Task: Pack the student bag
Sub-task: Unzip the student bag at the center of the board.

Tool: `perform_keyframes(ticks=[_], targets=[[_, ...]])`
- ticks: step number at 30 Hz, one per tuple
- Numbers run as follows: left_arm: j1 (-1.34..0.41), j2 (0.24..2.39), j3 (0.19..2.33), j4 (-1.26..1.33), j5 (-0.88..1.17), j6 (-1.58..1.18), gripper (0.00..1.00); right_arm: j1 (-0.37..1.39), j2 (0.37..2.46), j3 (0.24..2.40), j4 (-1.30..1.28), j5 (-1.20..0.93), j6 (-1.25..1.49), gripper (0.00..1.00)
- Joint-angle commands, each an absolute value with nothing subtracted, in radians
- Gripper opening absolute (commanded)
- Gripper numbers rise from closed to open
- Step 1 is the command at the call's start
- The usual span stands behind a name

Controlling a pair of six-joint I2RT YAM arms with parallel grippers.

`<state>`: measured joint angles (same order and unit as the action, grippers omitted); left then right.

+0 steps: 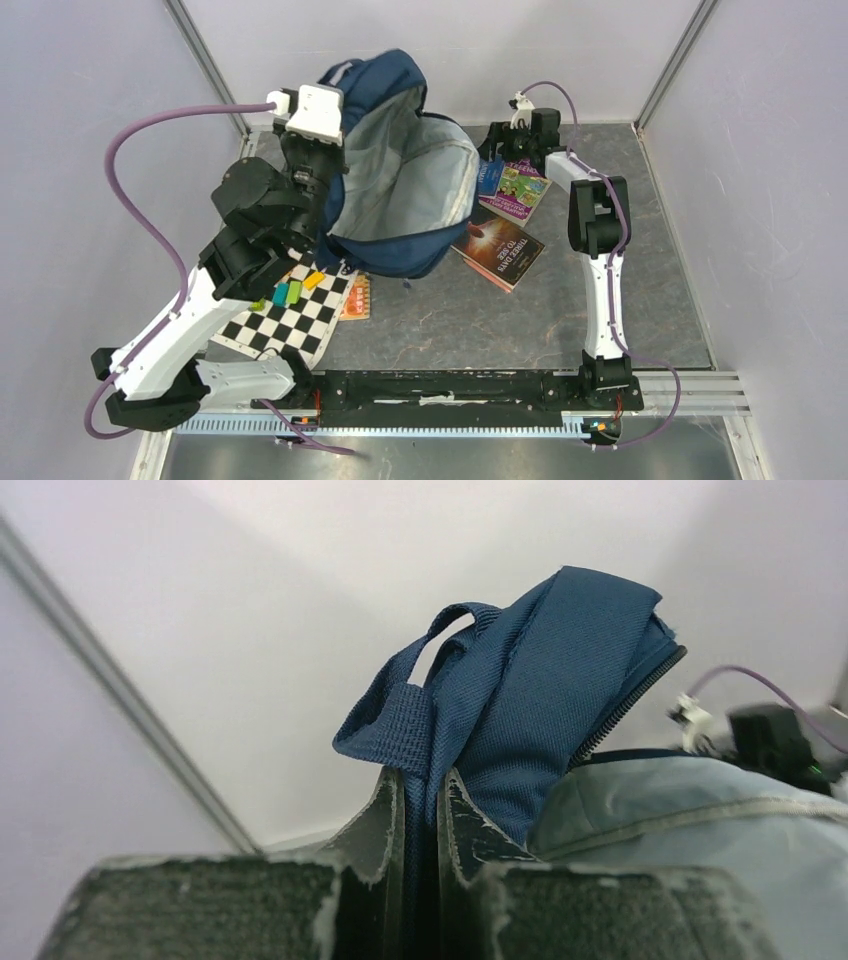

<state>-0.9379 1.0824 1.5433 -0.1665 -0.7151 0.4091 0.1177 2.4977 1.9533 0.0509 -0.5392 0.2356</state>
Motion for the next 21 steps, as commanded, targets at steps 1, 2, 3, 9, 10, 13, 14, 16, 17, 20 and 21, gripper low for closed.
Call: perform_keyframes(ticks=[1, 2, 3, 9, 10, 13, 14, 16, 17, 20, 21], targets=[[-0.931, 1.107, 1.681, 0.193, -0.813, 0.636, 0.02, 0.121, 2.45, 1.939, -0.106, -0.532, 0.142, 0.92], [-0.927, 1.119, 1.69, 0.21, -0.822, 0.675, 0.02, 0.12, 2.448, 1.939, -0.132, -0.529, 0.131, 0.92], [-0.922, 1.125, 1.701, 0.218, -0.828, 0.692, 0.02, 0.12, 2.448, 1.94, -0.152, -0.531, 0.118, 0.91], [-0.91, 1.115, 1.696, 0.219, -0.908, 0.716, 0.02, 0.124, 2.396, 1.894, -0.293, -0.561, 0.062, 0.81], [-0.91, 1.103, 1.683, 0.216, -0.923, 0.702, 0.02, 0.124, 2.372, 1.86, -0.293, -0.561, 0.06, 0.79], [-0.908, 1.043, 1.612, 0.203, -0.935, 0.628, 0.02, 0.124, 2.321, 1.791, -0.289, -0.594, 0.067, 0.71], [-0.908, 1.021, 1.588, 0.193, -0.937, 0.602, 0.02, 0.124, 2.314, 1.779, -0.289, -0.614, 0.072, 0.7], [-0.908, 0.982, 1.543, 0.16, -0.948, 0.546, 0.02, 0.123, 2.311, 1.771, -0.29, -0.643, 0.086, 0.66], [-0.908, 0.962, 1.519, 0.133, -0.952, 0.507, 0.02, 0.124, 2.317, 1.772, -0.293, -0.661, 0.092, 0.66], [-0.908, 0.903, 1.432, 0.043, -0.933, 0.371, 0.02, 0.124, 2.354, 1.801, -0.313, -0.71, 0.108, 0.68], [-0.908, 0.89, 1.41, 0.016, -0.93, 0.332, 0.02, 0.125, 2.376, 1.818, -0.334, -0.722, 0.11, 0.69]])
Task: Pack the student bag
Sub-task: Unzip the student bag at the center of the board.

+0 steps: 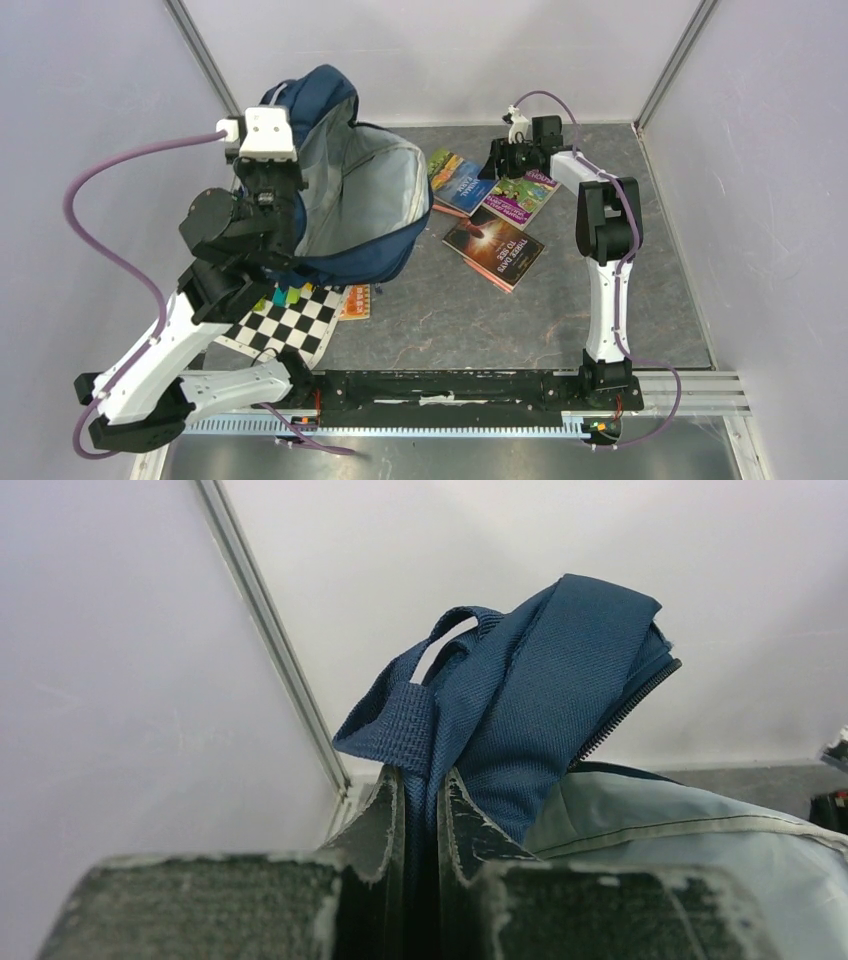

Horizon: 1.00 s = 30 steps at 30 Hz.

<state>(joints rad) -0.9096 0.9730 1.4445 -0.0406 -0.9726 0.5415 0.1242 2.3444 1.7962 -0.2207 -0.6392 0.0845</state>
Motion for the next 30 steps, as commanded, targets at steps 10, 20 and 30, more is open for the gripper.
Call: perform_keyframes(ticks=[10, 20, 30], targets=[[-0.908, 0.85, 1.339, -0.12, -0.913, 0.164, 0.02, 0.126, 2.508, 1.897, -0.382, -0.843, 0.231, 0.68], [-0.908, 0.833, 1.347, -0.194, -0.902, 0.123, 0.02, 0.124, 2.535, 1.88, -0.349, -0.864, 0.322, 0.42], [-0.908, 0.809, 1.318, -0.193, -0.927, 0.127, 0.02, 0.115, 2.473, 1.869, -0.213, -0.904, 0.457, 0.0]])
